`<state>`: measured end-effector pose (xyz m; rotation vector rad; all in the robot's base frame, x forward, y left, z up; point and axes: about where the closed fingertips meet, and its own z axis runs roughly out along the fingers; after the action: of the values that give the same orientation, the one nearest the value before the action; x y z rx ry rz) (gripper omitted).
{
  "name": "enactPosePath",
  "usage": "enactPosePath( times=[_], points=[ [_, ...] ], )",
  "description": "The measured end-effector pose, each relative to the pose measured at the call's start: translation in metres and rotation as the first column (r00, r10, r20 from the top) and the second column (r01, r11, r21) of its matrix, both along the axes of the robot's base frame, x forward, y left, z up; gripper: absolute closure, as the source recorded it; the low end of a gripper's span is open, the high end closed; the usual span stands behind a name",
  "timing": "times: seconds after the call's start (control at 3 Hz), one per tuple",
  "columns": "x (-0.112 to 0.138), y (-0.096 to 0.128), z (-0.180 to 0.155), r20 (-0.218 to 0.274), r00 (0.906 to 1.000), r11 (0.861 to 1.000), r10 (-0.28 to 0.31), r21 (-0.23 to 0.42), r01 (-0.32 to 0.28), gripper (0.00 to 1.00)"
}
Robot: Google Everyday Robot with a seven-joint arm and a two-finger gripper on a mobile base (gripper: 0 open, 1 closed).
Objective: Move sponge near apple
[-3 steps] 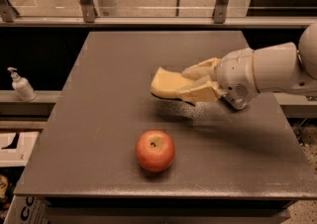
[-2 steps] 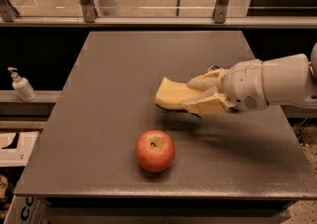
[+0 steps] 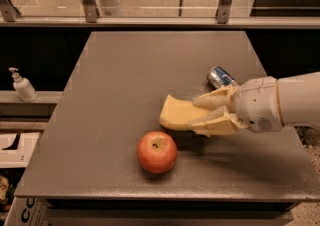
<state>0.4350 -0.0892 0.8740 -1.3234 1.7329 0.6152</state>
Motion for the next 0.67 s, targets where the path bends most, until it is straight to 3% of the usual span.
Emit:
enactPosePath(
  times=[0.67],
  points=[
    [-0.036, 0.004, -0.021, -0.033, 0.9994, 1.000, -0.008, -0.018, 0.007, 1.00]
  ],
)
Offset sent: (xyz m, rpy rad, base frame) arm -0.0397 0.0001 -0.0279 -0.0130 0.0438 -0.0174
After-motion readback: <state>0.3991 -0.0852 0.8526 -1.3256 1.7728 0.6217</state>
